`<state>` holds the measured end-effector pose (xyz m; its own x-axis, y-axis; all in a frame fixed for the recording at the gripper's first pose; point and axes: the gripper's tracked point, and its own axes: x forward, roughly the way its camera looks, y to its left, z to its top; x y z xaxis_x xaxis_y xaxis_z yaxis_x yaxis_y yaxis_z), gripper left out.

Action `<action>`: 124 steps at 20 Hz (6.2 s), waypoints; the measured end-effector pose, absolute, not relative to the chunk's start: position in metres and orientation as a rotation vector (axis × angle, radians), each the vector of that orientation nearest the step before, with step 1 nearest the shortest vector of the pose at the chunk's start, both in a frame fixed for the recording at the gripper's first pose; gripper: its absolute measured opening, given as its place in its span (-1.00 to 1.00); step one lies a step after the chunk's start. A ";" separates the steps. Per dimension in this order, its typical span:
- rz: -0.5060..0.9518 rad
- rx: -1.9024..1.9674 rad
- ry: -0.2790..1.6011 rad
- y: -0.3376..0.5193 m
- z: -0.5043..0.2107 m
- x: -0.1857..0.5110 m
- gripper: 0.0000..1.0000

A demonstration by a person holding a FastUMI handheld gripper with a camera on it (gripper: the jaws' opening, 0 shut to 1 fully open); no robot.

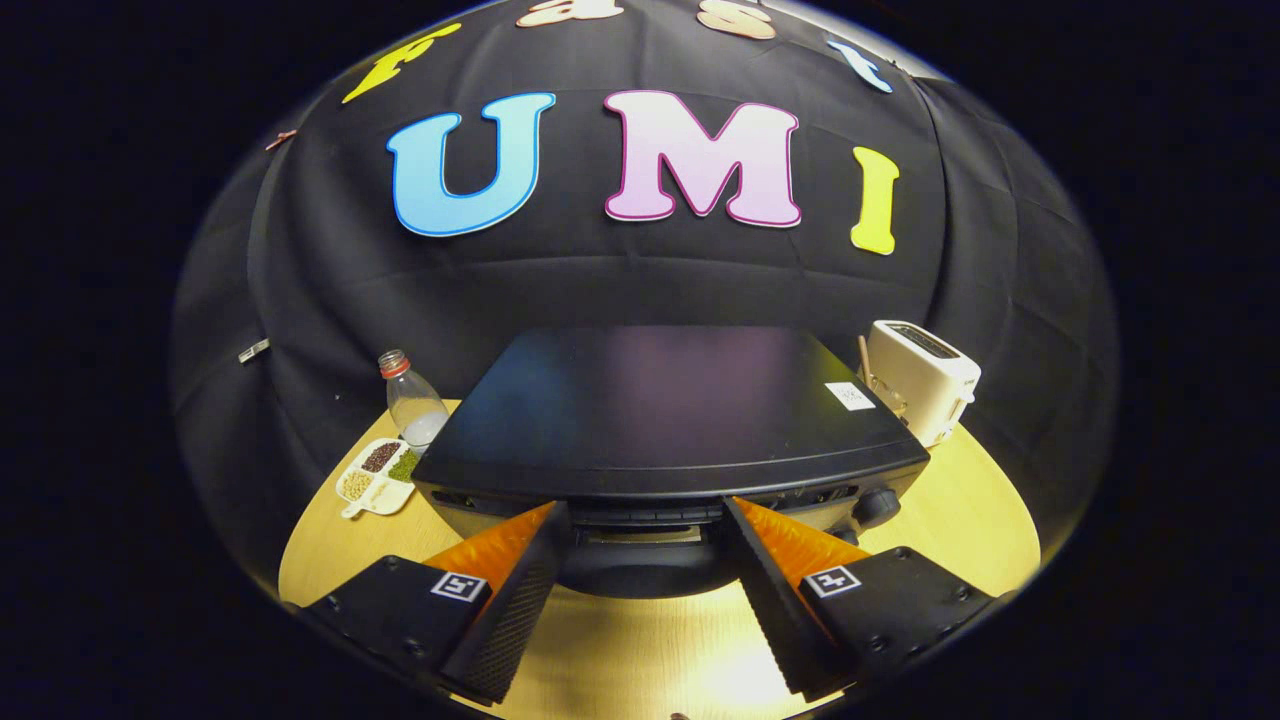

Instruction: Open the toaster oven, put the food inside, and close the toaster oven door.

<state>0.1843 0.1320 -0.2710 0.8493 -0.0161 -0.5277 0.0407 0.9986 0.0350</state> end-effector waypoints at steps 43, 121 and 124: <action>0.135 0.241 1.106 -0.190 -0.348 -0.001 0.67; -0.678 1.446 0.646 0.102 -0.392 0.192 -0.89; -0.711 1.447 0.636 0.109 -0.396 0.204 -0.89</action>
<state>0.2039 0.1095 -0.3959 0.6477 -0.0492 -0.7603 0.7611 -0.0051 0.6487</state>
